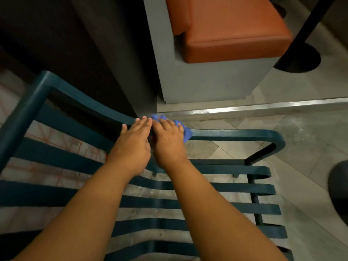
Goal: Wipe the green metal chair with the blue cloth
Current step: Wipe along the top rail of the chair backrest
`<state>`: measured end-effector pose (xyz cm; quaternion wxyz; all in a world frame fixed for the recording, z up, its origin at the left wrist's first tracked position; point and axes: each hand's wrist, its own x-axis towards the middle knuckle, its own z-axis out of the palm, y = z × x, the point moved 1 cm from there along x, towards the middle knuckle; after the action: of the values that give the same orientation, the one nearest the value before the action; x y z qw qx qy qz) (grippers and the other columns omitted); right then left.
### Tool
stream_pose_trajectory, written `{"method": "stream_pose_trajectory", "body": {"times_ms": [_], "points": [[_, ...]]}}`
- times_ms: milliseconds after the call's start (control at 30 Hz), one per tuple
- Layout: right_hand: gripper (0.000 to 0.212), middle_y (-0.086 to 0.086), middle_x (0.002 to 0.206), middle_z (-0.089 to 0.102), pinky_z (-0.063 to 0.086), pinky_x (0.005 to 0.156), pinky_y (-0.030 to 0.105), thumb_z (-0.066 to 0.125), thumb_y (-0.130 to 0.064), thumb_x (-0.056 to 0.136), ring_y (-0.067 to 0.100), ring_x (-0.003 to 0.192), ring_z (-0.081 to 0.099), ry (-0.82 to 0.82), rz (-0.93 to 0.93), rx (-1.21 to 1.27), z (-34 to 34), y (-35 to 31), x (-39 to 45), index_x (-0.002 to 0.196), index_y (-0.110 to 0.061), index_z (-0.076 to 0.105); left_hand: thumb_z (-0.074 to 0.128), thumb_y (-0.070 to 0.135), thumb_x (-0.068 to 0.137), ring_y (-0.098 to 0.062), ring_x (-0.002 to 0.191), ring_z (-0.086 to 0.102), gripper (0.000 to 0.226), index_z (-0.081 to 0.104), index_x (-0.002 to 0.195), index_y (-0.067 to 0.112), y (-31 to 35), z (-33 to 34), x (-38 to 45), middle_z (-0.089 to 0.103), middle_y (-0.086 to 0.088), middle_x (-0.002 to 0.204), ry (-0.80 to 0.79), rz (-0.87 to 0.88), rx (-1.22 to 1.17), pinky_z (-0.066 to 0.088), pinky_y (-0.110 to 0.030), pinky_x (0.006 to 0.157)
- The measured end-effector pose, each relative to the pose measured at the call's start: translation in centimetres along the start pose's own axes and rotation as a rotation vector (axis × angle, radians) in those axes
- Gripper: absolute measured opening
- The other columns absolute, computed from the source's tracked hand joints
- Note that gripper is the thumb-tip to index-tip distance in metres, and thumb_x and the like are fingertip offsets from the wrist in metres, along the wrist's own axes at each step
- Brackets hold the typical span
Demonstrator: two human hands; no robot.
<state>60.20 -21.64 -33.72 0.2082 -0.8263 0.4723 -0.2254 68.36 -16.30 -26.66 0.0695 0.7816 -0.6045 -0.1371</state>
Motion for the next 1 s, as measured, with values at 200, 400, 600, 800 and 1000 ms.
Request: {"method": "stream_pose_trajectory", "body": {"times_ms": [200,400,600,800,1000], "points": [[0.063,0.004,0.151,0.039,0.010,0.117,0.044,0.060,-0.009,0.090,0.025,0.141,0.029,-0.036,-0.154,0.013,-1.1,2.6,-1.3,0.144,-0.034,0.038,0.037,0.011,0.096,-0.013,0.145,-0.003,0.062,0.008,0.150,0.021,-0.7,-0.4,-0.4,0.001,0.001,0.159,0.068,-0.042,0.077,-0.004,-0.038,0.118],[0.068,0.007,0.141,0.051,0.020,0.115,0.050,0.070,0.005,0.077,0.032,0.132,0.044,0.046,-0.118,-0.212,-7.4,13.0,-5.0,0.133,-0.030,0.053,0.035,0.012,0.097,-0.013,0.145,-0.001,0.058,0.012,0.150,0.020,-0.6,-0.5,-0.8,0.006,0.001,0.159,0.078,-0.018,0.085,-0.005,-0.038,0.117],[0.066,0.011,0.147,0.043,0.020,0.116,0.053,0.061,0.015,0.079,0.034,0.139,0.032,0.123,0.161,-0.245,-12.3,19.0,-8.0,0.134,-0.022,0.053,0.034,0.012,0.097,-0.014,0.145,-0.002,0.057,0.014,0.149,0.020,-0.4,-0.7,-2.1,0.006,0.001,0.159,0.051,-0.022,0.079,-0.006,-0.039,0.117],[0.053,0.010,0.144,0.034,0.035,0.107,0.035,0.057,-0.008,0.091,0.023,0.128,0.041,0.647,0.808,0.397,-13.0,18.5,-12.1,0.139,-0.024,0.040,0.035,0.012,0.097,-0.013,0.145,-0.002,0.054,0.023,0.148,0.022,0.1,-2.9,-3.2,0.011,0.001,0.158,0.175,0.011,-0.020,-0.008,-0.036,0.114],[0.031,0.010,0.120,0.059,0.056,0.073,0.040,0.049,-0.013,0.097,0.029,0.102,0.063,0.373,1.122,1.303,-6.4,13.0,-16.2,0.126,-0.025,0.052,0.040,0.016,0.097,-0.010,0.144,0.004,0.048,0.034,0.143,0.026,0.9,-4.5,-3.6,0.023,0.004,0.155,0.209,0.026,-0.134,-0.003,-0.034,0.116]]}}
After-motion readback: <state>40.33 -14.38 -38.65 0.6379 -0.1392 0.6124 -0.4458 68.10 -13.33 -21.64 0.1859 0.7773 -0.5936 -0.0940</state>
